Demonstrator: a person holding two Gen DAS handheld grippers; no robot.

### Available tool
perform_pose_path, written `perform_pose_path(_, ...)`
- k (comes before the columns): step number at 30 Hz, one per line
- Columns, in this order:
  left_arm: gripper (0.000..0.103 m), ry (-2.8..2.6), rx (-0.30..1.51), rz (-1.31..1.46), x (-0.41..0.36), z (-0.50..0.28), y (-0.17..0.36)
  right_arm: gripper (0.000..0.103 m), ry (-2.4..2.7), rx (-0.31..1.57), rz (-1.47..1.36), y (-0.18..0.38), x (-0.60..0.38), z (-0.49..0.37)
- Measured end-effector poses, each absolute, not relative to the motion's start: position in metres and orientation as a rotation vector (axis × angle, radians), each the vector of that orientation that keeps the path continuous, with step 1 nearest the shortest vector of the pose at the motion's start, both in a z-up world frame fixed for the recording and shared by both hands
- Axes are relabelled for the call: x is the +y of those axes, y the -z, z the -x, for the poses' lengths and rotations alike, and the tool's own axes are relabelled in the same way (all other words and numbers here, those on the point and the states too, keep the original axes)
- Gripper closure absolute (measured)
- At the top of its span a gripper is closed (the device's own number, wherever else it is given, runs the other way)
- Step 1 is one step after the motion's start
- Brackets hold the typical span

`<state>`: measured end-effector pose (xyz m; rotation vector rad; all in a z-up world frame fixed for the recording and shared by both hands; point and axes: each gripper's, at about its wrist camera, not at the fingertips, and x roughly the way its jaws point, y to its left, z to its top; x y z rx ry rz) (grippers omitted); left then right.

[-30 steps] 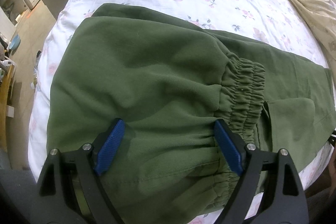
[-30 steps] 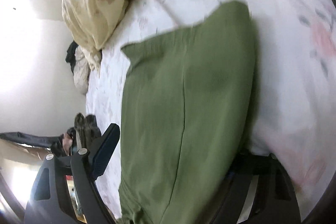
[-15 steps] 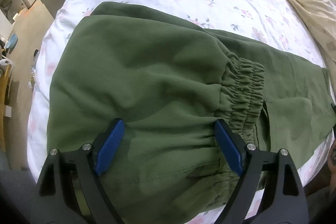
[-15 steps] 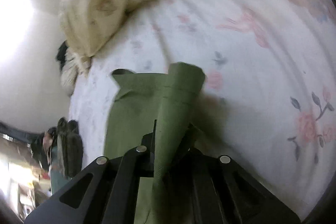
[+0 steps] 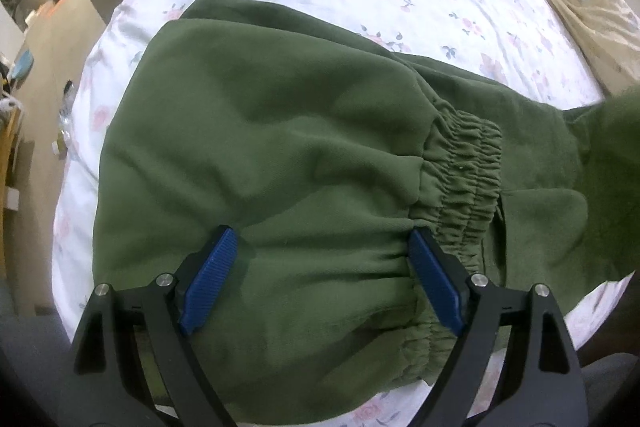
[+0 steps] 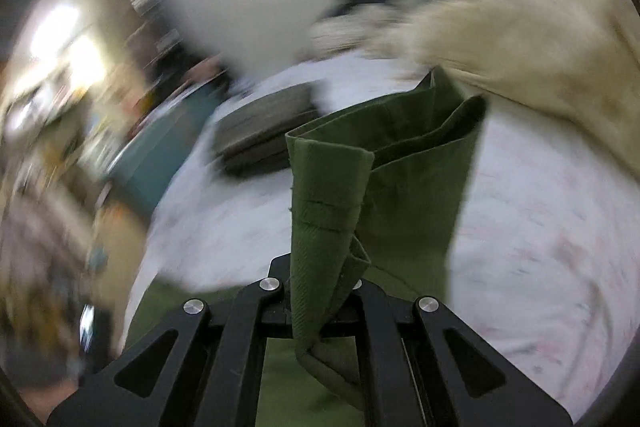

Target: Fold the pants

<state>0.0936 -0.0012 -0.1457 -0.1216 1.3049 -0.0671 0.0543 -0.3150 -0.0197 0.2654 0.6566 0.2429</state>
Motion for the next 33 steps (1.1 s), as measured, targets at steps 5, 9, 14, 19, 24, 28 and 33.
perform_pose_path(5, 0.018, 0.077, 1.319, 0.194, 0.013, -0.092, 0.142, 0.097, -0.403, 0.832, -0.005, 0.082, -0.195, -0.036)
perform_pose_path(9, 0.018, 0.032, 1.309, 0.272, 0.033, -0.087, 0.133, 0.092, -0.432, 1.05, 0.041, 0.153, -0.161, -0.025)
perform_pose_path(14, 0.018, 0.049, 1.307, 0.381, 0.044, -0.083, 0.125, 0.086, -0.506, 1.047, 0.022, 0.128, -0.164, -0.015)
perform_pose_path(19, 0.018, 0.072, 1.301, 0.413, 0.04, -0.085, 0.12, 0.029, -0.588, 1.05, -0.008, 0.098, -0.188, -0.001)
perform_pose_path(24, 0.018, 0.095, 1.282, 0.383, 0.036, -0.088, 0.118, 0.044, -0.549, 0.993, -0.136, 0.09, -0.212, -0.001)
perform_pose_path(28, 0.019, 0.074, 1.25, 0.359, 0.041, -0.097, 0.115, 0.068, -0.461, 1.058, -0.263, 0.111, -0.223, -0.015)
perform_pose_path(33, 0.019, 0.085, 1.262, 0.344, 0.033, -0.111, 0.117, 0.068, -0.53, 1.093, -0.321, 0.125, -0.209, -0.025)
